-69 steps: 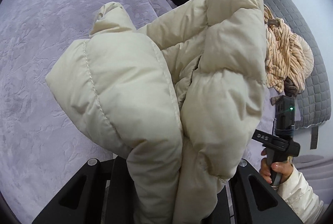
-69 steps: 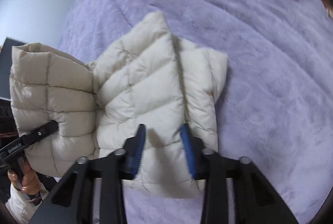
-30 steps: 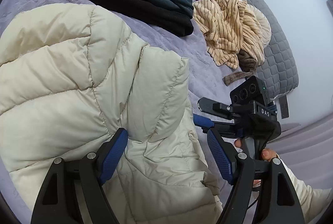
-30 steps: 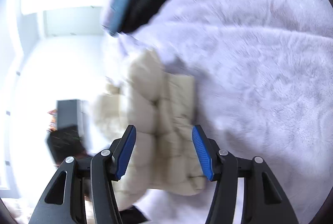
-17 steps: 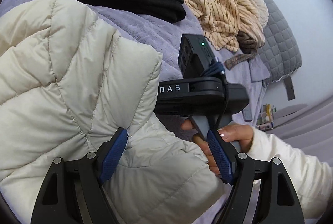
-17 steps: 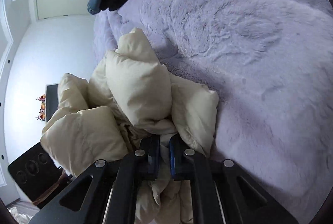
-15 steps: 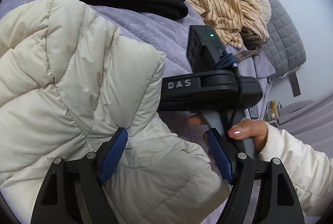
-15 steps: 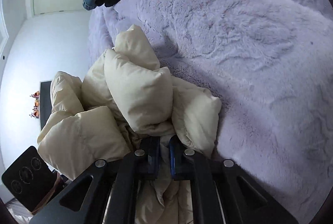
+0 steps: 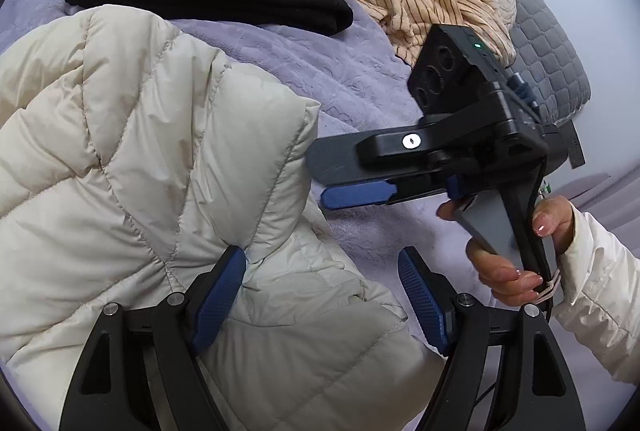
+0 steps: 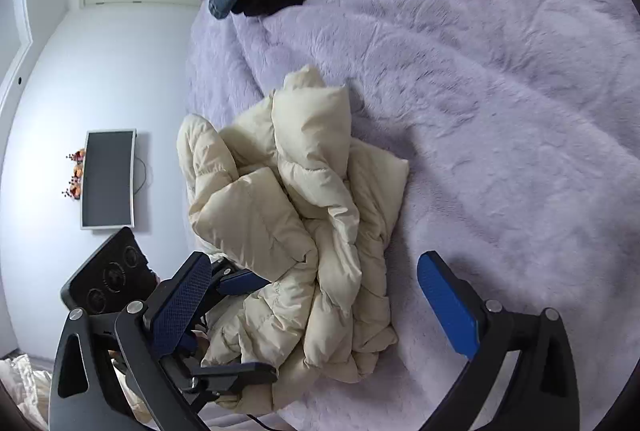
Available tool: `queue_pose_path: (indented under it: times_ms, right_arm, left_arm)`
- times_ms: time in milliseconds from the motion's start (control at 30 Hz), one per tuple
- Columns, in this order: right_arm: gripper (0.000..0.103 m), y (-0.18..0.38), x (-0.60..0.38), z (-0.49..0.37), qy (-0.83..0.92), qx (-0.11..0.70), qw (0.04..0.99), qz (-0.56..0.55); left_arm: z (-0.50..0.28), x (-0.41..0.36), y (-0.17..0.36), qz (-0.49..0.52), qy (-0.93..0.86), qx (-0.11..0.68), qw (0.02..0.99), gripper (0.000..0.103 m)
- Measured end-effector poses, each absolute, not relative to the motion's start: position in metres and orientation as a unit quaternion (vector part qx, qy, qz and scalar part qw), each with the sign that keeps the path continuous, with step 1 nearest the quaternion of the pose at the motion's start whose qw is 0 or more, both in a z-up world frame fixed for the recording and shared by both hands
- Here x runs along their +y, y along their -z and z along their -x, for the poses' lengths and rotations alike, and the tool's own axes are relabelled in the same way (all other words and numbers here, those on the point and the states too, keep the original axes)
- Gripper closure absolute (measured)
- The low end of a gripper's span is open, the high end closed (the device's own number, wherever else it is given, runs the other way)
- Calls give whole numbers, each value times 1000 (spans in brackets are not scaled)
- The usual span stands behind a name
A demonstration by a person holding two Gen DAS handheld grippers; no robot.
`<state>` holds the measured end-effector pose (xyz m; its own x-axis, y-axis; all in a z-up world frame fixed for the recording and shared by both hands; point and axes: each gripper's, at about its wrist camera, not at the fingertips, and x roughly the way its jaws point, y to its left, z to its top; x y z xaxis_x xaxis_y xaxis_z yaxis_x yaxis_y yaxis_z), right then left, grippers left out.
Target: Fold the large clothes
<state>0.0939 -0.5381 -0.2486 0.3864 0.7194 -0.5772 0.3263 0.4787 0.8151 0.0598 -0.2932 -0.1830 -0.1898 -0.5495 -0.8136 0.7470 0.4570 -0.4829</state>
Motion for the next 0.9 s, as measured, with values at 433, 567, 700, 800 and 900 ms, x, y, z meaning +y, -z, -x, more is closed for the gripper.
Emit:
queue_pose_path:
  times_ms: [433, 567, 700, 800, 900]
  right_arm:
    - [1, 301, -512, -134, -145, 550, 639, -518]
    - [1, 305, -509, -136, -146, 550, 641, -516]
    - [1, 304, -511, -129, -147, 548, 643, -514]
    - [1, 305, -512, -127, -147, 548, 644, -514]
    - [1, 304, -512, -124, -148, 548, 645, -512]
  left_arm:
    - [-56, -292, 173, -89, 503, 571, 643, 24]
    - [-63, -267, 149, -71, 491, 567, 658, 24]
    - [-88, -219, 122, -30, 461, 561, 687, 24]
    - [-119, -173, 119, 15, 424, 568, 705, 24]
    - [-151, -132, 141, 65, 386, 597, 700, 24]
